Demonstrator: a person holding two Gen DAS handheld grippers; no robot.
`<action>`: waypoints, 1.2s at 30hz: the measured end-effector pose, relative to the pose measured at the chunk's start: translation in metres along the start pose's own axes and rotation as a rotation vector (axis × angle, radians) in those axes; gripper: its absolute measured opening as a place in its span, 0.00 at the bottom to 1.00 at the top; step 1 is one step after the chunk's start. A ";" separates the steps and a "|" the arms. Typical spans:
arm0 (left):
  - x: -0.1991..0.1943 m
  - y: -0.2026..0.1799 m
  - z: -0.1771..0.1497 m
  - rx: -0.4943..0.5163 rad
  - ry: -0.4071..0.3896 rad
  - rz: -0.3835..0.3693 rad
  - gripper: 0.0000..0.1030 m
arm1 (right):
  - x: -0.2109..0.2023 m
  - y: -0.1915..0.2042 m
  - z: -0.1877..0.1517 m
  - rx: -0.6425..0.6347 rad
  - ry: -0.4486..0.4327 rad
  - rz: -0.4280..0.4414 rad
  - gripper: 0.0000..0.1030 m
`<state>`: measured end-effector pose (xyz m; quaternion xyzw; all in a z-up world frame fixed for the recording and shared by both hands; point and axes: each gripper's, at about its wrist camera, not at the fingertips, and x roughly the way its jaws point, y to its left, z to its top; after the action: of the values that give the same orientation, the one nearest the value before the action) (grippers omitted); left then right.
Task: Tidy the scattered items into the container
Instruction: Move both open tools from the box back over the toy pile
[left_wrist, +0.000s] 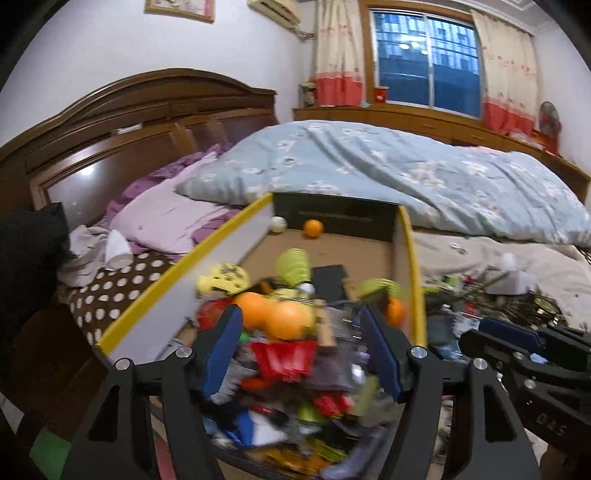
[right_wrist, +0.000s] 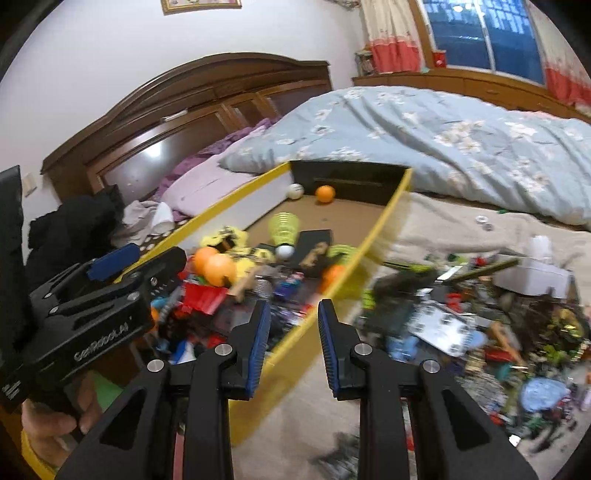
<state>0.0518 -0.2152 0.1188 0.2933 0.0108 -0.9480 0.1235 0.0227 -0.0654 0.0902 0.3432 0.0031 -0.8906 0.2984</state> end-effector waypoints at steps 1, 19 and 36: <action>-0.002 -0.007 -0.001 0.007 0.000 -0.009 0.65 | -0.006 -0.005 -0.003 -0.007 -0.002 -0.033 0.27; -0.019 -0.133 -0.023 0.070 0.031 -0.190 0.73 | -0.072 -0.108 -0.049 0.119 0.010 -0.270 0.27; 0.016 -0.191 -0.076 0.136 0.174 -0.236 0.73 | -0.087 -0.176 -0.110 0.253 0.037 -0.291 0.27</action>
<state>0.0350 -0.0270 0.0367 0.3787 -0.0082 -0.9254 -0.0104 0.0462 0.1482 0.0244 0.3901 -0.0539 -0.9113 0.1207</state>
